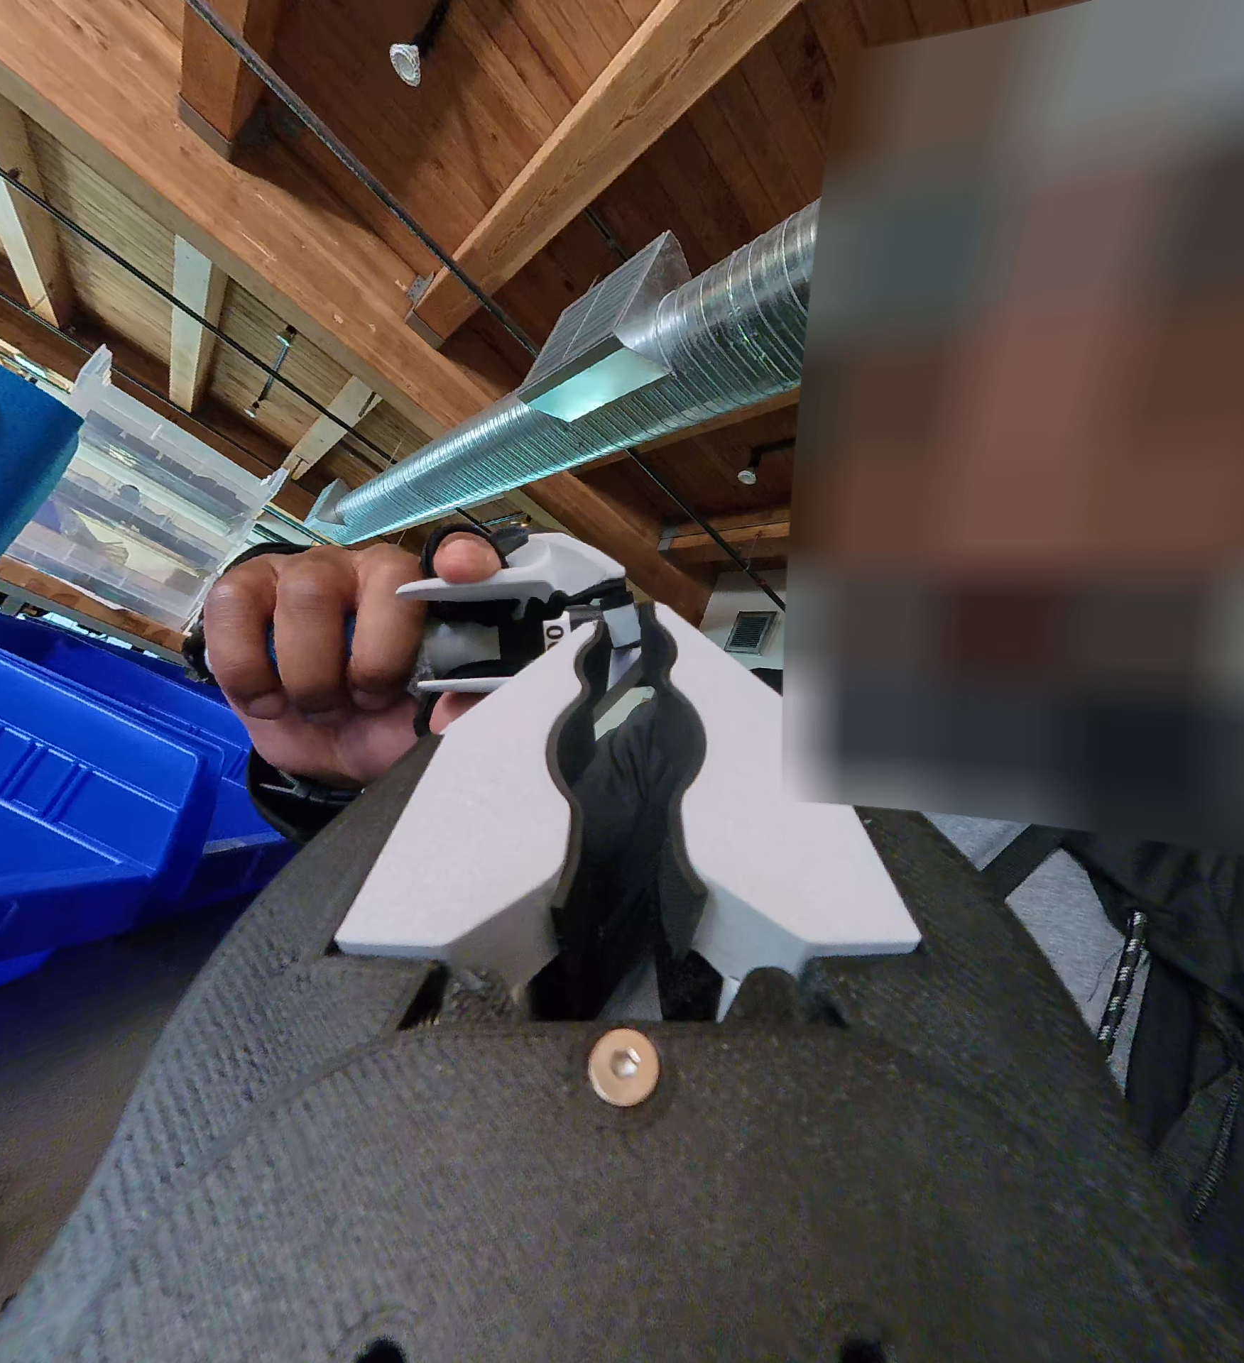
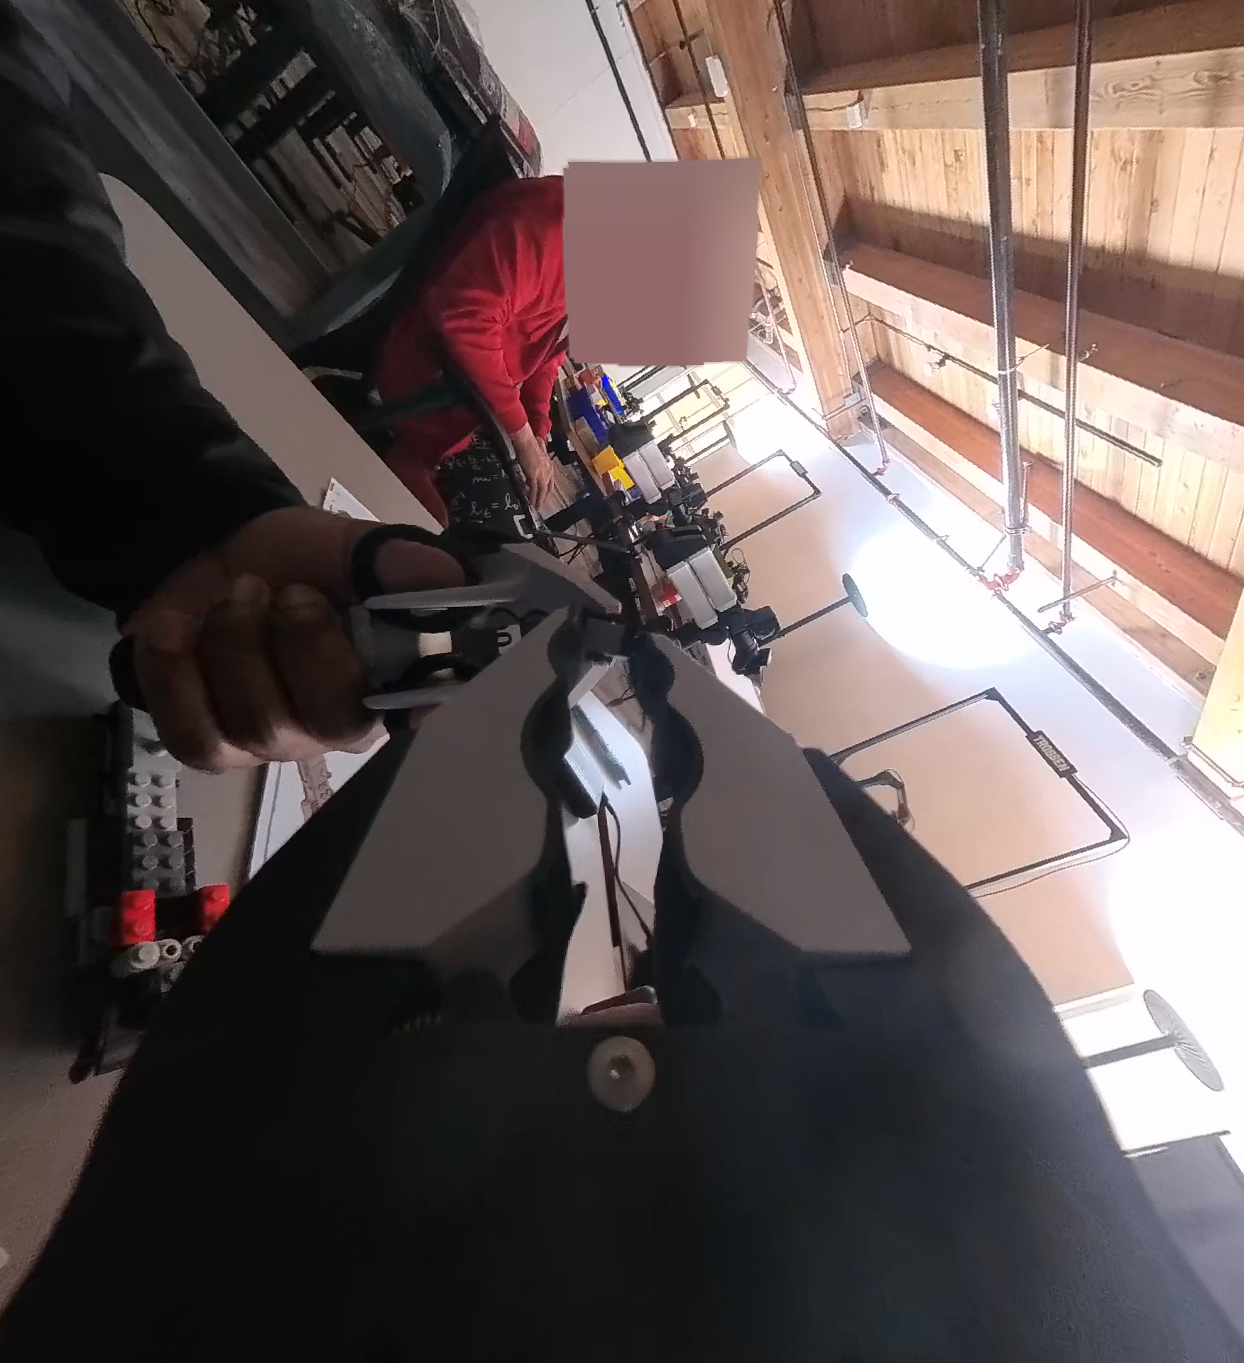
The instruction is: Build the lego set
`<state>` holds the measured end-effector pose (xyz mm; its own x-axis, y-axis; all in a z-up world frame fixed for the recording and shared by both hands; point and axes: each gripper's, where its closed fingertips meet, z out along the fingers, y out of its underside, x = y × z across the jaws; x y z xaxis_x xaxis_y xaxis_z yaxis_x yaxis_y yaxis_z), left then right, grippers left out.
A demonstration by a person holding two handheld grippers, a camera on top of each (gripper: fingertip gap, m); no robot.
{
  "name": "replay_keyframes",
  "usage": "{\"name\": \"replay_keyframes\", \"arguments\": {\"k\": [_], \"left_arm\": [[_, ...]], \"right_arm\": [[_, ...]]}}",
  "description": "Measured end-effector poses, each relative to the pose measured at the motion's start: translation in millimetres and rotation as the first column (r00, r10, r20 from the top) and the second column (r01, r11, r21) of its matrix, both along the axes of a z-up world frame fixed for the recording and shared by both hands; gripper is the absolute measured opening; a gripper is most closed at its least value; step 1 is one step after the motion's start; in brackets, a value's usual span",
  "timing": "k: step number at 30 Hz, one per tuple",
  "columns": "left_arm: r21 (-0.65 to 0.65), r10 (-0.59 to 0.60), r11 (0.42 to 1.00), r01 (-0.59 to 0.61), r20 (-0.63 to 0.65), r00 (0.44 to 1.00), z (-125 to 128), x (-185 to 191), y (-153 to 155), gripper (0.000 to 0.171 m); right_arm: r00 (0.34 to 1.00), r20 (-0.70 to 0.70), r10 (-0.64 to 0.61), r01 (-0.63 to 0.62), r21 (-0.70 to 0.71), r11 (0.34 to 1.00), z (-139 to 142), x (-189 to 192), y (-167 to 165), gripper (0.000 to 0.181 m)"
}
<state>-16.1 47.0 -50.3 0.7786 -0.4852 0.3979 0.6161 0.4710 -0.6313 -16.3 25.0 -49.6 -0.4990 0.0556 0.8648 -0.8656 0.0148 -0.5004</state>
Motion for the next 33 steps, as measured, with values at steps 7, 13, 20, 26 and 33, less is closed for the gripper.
{"name": "replay_keyframes", "arguments": {"k": [7,13,20,26,33], "left_arm": [[-0.01,0.006,1.0,-0.006,-0.004,1.0,-1,-1,1,0.01],[-0.031,0.025,0.999,-0.025,-0.002,1.0,-1,-4,1,0.009],[-0.077,0.04,0.996,-0.042,-0.028,0.999,-3,-4,2,0.009],[-0.194,-0.021,0.981,0.009,-0.061,0.998,-11,5,8,0.008],[-0.361,-0.106,0.929,0.075,-0.066,0.992,-31,17,22,0.008]], "right_arm": [[1.0,-0.009,-0.004,0.004,0.003,1.0,-1,-1,1,0.015],[0.999,-0.033,-0.012,0.011,-0.004,1.0,-2,-2,1,0.015],[0.987,0.124,0.104,-0.106,0.008,0.994,0,3,8,0.034],[0.921,0.352,0.17,-0.225,0.12,0.967,-5,3,19,0.034],[0.863,0.47,0.185,-0.335,0.257,0.907,-23,15,27,0.028]]}}
